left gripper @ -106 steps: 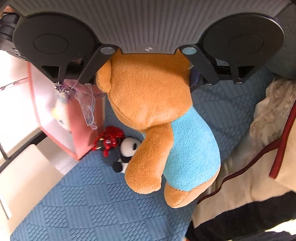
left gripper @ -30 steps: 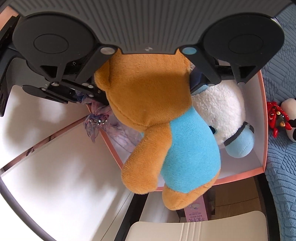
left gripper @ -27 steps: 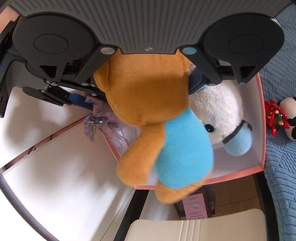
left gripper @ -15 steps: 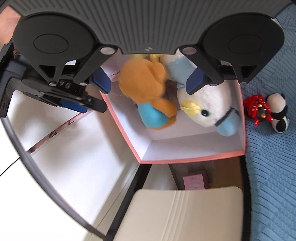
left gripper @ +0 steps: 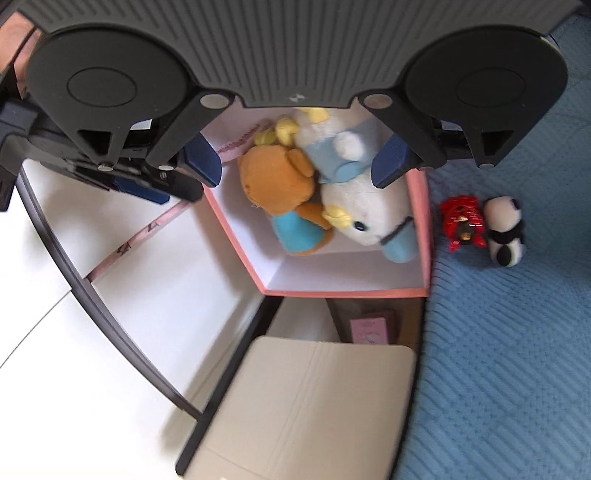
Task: Organize objects
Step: 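Withdraw both tools from the box toward the panda and red lion on the cushion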
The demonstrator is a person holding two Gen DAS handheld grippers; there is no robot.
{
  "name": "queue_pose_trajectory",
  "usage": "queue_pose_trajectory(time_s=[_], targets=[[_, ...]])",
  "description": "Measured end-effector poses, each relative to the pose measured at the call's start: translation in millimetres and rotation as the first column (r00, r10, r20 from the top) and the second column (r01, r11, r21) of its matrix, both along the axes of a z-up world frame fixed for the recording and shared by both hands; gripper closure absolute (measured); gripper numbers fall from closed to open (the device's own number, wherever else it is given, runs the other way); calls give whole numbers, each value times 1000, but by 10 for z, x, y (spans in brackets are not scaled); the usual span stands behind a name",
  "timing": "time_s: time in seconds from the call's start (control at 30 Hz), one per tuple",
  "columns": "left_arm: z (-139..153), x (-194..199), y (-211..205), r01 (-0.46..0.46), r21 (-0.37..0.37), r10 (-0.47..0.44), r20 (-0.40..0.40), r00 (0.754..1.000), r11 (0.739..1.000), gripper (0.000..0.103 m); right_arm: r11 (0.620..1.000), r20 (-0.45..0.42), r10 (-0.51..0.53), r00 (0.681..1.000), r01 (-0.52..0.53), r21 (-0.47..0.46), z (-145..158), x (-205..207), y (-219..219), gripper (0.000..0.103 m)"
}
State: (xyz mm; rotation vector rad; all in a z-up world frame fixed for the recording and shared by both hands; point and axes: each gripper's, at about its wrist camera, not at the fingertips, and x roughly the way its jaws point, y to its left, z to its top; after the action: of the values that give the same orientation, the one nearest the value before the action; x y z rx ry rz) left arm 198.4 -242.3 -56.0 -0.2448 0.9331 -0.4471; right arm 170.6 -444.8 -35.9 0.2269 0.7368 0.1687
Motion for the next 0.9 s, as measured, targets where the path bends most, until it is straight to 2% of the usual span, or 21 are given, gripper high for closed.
queue_pose_trajectory(time_s=[0.27, 0.9], targets=[[104, -388, 500, -29, 1, 29, 70, 997, 1000, 12, 998, 20, 58, 998, -58, -10, 56, -282, 475, 37], [-60, -1038, 1410, -131, -24, 133, 164, 977, 991, 12, 991, -24, 133, 991, -133, -20, -293, -716, 1305, 37]])
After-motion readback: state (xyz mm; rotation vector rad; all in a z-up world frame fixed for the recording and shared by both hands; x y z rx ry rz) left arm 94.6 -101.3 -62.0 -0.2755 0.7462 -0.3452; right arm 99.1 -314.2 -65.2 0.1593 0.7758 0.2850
